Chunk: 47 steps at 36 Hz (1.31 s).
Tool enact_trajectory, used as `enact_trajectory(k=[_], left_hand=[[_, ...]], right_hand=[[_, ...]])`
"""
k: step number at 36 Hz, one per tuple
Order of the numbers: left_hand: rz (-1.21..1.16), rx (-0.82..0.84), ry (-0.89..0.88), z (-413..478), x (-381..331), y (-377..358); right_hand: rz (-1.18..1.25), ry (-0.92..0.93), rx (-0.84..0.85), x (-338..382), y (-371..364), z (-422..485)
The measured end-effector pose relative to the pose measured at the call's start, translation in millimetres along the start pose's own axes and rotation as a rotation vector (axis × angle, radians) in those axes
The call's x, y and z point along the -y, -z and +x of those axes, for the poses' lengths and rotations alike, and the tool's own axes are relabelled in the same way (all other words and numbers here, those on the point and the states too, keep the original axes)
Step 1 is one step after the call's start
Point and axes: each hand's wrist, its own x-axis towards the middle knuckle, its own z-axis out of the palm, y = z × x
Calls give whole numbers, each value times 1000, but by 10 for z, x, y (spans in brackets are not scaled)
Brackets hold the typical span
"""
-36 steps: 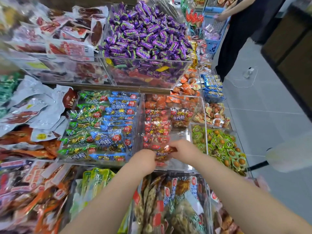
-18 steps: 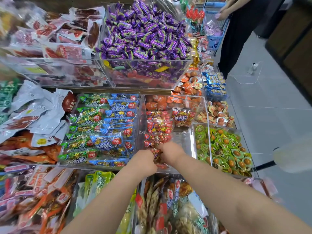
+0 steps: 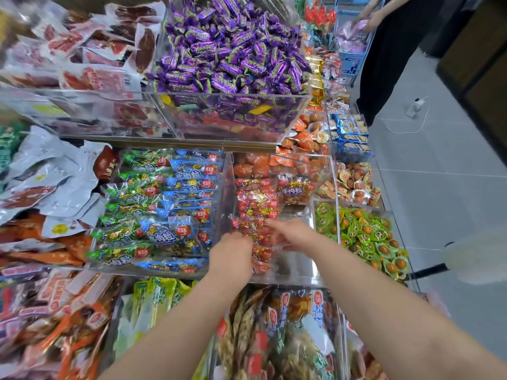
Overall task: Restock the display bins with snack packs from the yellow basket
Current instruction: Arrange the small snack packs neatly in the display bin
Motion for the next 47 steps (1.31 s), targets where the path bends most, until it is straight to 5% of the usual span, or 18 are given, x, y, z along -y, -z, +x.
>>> enact_trajectory(k=[3,7,11,18,24,33,39,47], left_hand=[[-26,23,-88,78,-85,-98],[-132,264,-60,299,-205,-195],[-95,285,-67,435,-203,-303],[107,147,-148,539,-145,-335],[216,249,-167,713,-81,-296],[327,303,-151,784,12,-315],[299,320,-216,744,38,-209],[1,308,-236,535,-11,-85]], right_hand=[[119,-36,-286,-55,143,203],[388,-65,-172,19,105,356],[554,-68,-49,183,18,461],[420,-57,70,217,-170,574],[649,-27,82,218,16,747],[537,-101,21,298,56,759],[468,-137,-247,130,129,487],[430,-160,-199,-103,34,-384]])
